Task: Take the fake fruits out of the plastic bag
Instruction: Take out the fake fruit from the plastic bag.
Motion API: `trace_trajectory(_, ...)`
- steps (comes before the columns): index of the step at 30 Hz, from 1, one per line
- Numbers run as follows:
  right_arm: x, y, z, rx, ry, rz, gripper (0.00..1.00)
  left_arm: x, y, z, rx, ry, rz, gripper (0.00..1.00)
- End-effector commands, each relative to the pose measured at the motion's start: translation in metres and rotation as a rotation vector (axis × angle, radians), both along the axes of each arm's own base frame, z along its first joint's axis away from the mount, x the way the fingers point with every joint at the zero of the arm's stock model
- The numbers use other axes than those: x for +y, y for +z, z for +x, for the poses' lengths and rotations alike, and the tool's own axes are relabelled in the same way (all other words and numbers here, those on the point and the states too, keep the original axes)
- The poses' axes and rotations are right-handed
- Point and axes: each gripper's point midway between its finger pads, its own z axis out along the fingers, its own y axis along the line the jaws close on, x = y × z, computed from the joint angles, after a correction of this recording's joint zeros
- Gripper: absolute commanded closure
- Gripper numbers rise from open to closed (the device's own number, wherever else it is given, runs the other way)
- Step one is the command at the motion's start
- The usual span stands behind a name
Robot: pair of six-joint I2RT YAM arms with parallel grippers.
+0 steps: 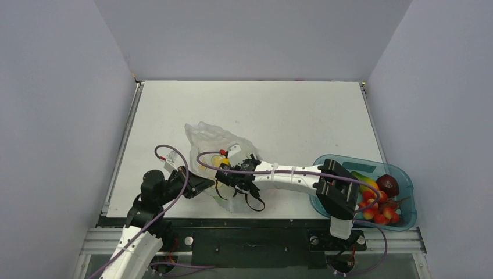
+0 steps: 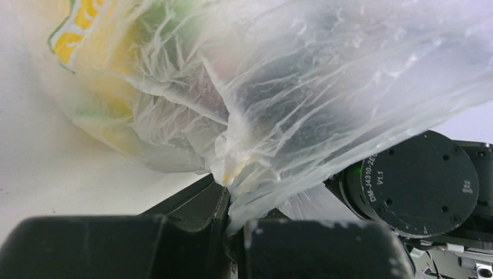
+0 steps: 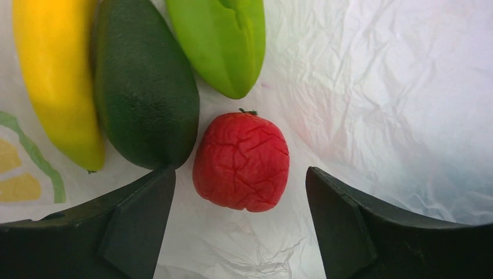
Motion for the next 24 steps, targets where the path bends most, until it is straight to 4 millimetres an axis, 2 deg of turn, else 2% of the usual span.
trace_trajectory(1, 0.000, 0.002, -0.010, 0.022, 0.006, 0.021, 0.23, -0.001, 0.002, 0.002, -0.031, -0.007, -0.008, 1.00)
trace_trajectory(6, 0.005, -0.027, -0.021, 0.056, -0.001, 0.030, 0.26, -0.001, 0.001, 0.008, -0.045, 0.012, -0.028, 1.00)
trace_trajectory(8, 0.007, -0.032, -0.021, 0.055, 0.002, 0.030, 0.27, -0.003, -0.002, 0.008, -0.029, 0.004, -0.029, 1.00)
trace_trajectory(14, 0.016, -0.029, -0.002, -0.031, 0.012, 0.036, 0.36, -0.002, -0.007, 0.009, -0.026, 0.001, -0.009, 1.00)
trace_trajectory(17, 0.031, -0.019, 0.012, -0.077, 0.030, 0.066, 0.46, -0.002, -0.007, 0.009, -0.018, 0.003, -0.009, 1.00)
trace_trajectory(18, 0.032, -0.016, 0.016, -0.093, 0.041, 0.059, 0.53, -0.002, -0.006, 0.009, -0.019, 0.002, -0.009, 1.00)
trace_trajectory(20, 0.045, -0.003, 0.025, -0.126, 0.059, 0.092, 0.63, -0.001, -0.004, 0.011, -0.030, 0.005, 0.006, 1.00)
trace_trajectory(24, 0.074, 0.036, 0.041, -0.174, 0.106, 0.200, 0.77, 0.006, -0.006, 0.014, -0.033, 0.038, 0.067, 1.00)
